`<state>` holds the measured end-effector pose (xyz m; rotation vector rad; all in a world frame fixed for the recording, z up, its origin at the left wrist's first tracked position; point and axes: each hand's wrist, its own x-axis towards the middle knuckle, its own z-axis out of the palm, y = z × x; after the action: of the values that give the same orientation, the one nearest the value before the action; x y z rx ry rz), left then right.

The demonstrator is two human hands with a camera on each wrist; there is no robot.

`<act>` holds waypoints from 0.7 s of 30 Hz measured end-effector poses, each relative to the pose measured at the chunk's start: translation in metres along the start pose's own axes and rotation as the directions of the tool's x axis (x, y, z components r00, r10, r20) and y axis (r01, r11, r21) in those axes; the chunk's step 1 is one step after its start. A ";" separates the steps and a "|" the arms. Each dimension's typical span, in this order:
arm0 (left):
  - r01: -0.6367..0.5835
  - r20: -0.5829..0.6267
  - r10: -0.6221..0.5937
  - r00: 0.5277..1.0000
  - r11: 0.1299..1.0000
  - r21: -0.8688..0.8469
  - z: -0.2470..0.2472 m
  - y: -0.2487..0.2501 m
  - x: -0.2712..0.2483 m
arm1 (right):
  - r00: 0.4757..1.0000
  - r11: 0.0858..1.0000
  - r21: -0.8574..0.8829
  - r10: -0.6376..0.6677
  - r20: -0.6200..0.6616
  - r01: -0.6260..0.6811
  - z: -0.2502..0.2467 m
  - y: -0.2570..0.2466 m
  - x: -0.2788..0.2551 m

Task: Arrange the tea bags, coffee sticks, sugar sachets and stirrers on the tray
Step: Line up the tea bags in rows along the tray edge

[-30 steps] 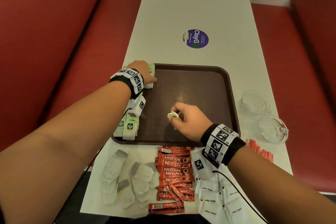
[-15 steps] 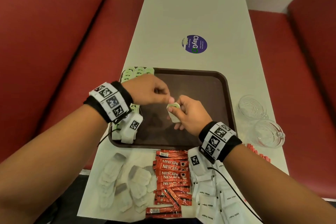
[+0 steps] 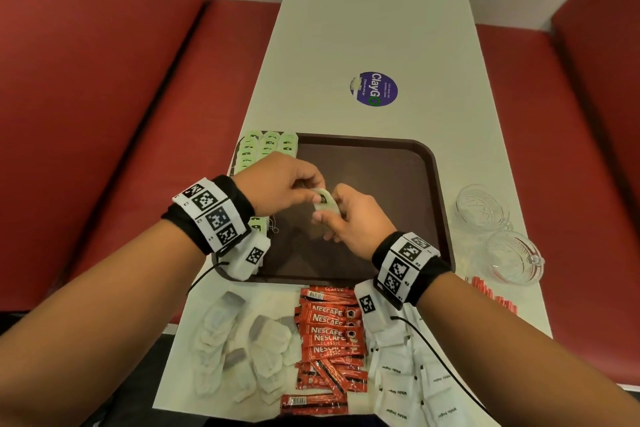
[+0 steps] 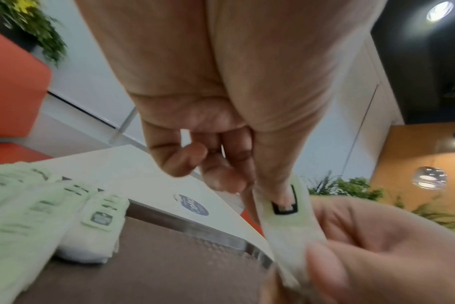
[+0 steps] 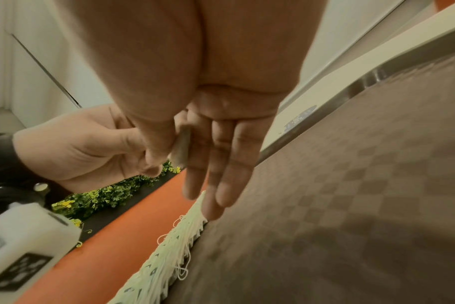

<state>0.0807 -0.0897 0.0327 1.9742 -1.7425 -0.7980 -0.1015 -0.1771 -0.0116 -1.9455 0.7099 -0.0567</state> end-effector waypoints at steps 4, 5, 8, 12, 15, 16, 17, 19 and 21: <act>0.189 -0.250 -0.156 0.955 0.975 0.113 -0.019 -0.025 0.012 | 0.992 0.980 -0.194 0.061 0.109 -0.039 -0.001 0.013 0.001; 0.240 -0.271 -0.192 0.943 0.958 0.157 -0.023 -0.032 0.016 | 0.984 0.967 -0.250 0.086 0.154 -0.045 -0.002 0.015 -0.001; 0.360 -0.141 -0.332 0.933 0.883 0.302 -0.029 -0.051 0.028 | 0.933 0.924 -0.380 0.165 0.321 -0.033 -0.002 0.019 -0.008; 0.342 0.061 -0.408 0.911 0.830 0.441 -0.019 -0.067 0.046 | 0.875 0.855 -0.517 0.218 0.432 0.043 0.002 0.019 -0.016; 0.367 0.007 -0.414 0.910 0.816 0.446 -0.012 -0.075 0.059 | 0.870 0.834 -0.548 0.220 0.440 0.066 0.005 0.019 -0.017; 0.396 -0.030 -0.425 0.905 0.812 0.428 -0.011 -0.078 0.062 | 0.867 0.831 -0.552 0.223 0.445 0.069 0.006 0.019 -0.017; 0.428 -0.067 -0.441 0.895 0.808 0.406 -0.009 -0.080 0.066 | 0.865 0.828 -0.556 0.229 0.446 0.067 0.007 0.019 -0.017; 0.481 -0.141 -0.463 0.875 0.801 0.357 -0.006 -0.082 0.070 | 0.866 0.824 -0.563 0.236 0.440 0.062 0.007 0.019 -0.017; 0.513 -0.205 -0.470 0.858 0.785 0.348 -0.002 -0.080 0.072 | 0.866 0.823 -0.565 0.235 0.441 0.064 0.007 0.019 -0.017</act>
<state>0.1481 -0.1486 -0.0274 2.7610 -1.4089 -0.4933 -0.1216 -0.1685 -0.0265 -2.3422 0.4915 0.7785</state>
